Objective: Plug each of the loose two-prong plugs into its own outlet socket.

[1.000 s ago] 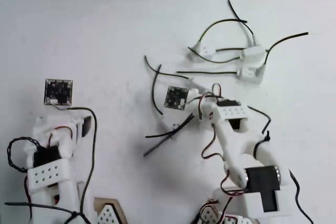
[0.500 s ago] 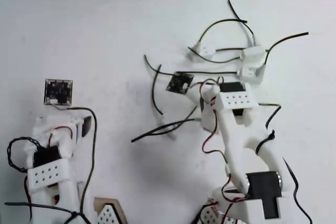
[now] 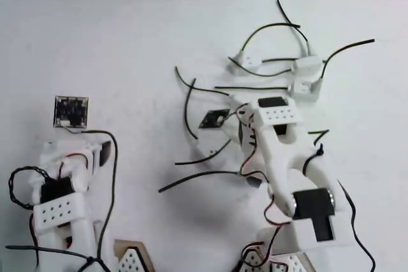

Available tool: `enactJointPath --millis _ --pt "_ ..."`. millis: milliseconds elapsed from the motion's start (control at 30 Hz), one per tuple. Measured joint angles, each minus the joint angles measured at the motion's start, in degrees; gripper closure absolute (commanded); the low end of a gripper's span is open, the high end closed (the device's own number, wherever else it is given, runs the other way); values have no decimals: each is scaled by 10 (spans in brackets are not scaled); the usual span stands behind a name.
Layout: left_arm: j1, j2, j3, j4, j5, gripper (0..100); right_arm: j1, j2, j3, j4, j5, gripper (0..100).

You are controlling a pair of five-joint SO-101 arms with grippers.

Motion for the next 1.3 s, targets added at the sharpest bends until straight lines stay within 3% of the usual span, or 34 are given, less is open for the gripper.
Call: enactJointPath --millis 567,733,1300 --pt "0 0 0 0 0 676 -50 1 -40 2 0 867" --pt "0 0 0 0 0 676 -56 6 -77 7 0 801" --pt "0 0 0 0 0 676 -114 10 -34 -2 1 811"
